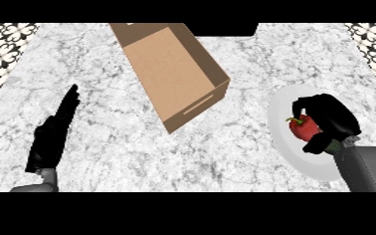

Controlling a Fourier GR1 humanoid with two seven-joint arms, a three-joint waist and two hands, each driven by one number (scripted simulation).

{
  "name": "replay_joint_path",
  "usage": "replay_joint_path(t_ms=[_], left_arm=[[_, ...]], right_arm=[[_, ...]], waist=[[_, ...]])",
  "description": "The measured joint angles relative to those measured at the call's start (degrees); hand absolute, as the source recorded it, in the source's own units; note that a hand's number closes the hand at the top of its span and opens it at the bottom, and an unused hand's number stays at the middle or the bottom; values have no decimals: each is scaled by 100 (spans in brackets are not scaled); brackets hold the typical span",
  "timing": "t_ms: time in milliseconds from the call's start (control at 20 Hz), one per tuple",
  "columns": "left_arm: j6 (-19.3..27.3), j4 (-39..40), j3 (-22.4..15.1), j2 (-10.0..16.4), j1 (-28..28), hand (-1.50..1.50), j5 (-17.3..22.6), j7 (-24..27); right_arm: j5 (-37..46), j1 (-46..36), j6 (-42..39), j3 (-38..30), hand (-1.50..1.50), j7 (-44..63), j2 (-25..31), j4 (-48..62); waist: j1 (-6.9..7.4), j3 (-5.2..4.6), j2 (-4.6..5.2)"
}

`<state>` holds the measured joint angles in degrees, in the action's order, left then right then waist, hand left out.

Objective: Pick the bell pepper from the plate and place it in the cardboard box

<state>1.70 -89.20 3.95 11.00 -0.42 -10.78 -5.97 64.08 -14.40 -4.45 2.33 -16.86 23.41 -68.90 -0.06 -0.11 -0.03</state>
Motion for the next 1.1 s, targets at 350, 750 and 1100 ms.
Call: replay_joint_path(t_ms=[350,750,1100], left_arm=[[0,-46,-33,-56,155,0,-50,84],[-57,-29,9,-68,127,0,-46,90],[-31,-110,-16,-118,140,0,-92,18]], right_arm=[[435,-261,-226,-107,150,1957,-875,-157],[858,-711,-529,-52,150,3580,-1526,-847],[68,-1077,-758,-207,150,3546,-2006,-2086]], waist=[[18,-14,-10],[14,4,-7],[2,12,-18]])
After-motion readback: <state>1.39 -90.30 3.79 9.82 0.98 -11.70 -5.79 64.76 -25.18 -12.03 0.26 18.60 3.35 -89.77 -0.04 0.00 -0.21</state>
